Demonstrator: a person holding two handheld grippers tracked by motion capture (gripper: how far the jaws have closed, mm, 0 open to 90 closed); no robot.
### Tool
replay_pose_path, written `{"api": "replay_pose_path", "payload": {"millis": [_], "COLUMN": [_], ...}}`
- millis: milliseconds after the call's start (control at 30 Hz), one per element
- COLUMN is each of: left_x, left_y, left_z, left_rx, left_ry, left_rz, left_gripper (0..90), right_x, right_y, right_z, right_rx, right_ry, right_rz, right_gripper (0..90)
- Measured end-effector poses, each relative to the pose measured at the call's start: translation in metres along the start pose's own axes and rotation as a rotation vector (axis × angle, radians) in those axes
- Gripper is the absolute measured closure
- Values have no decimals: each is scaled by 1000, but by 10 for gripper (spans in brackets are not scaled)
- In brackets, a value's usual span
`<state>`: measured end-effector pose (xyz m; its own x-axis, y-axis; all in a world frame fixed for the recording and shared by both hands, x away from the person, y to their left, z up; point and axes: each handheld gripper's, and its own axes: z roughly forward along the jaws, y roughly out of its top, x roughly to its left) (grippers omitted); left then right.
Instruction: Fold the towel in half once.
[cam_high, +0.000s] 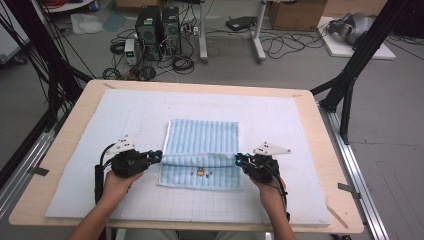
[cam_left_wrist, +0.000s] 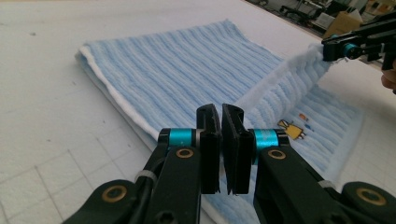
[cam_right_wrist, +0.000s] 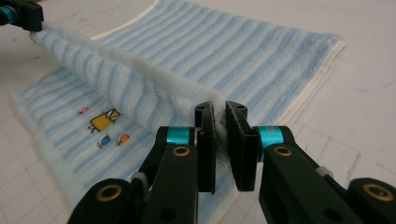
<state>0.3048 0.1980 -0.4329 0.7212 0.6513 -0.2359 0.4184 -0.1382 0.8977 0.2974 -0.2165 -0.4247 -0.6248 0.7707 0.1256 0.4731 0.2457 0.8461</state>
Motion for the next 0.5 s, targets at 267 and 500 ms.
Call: {"api": "replay_pose_path", "payload": {"millis": [267, 500], "left_x": [-11, -15], "left_y": [-7, -11], "left_z": [-8, -17], "left_rx": [2, -7], "left_ry": [-25, -46], "left_rz": [11, 10], "left_gripper": [853, 852], "right_x": [8, 11], "right_y": [-8, -16], "right_z": [-12, -21], "right_rx": [13, 28], "right_ry": [14, 36], "right_rz": [-33, -33], "right_gripper": [827, 827]}}
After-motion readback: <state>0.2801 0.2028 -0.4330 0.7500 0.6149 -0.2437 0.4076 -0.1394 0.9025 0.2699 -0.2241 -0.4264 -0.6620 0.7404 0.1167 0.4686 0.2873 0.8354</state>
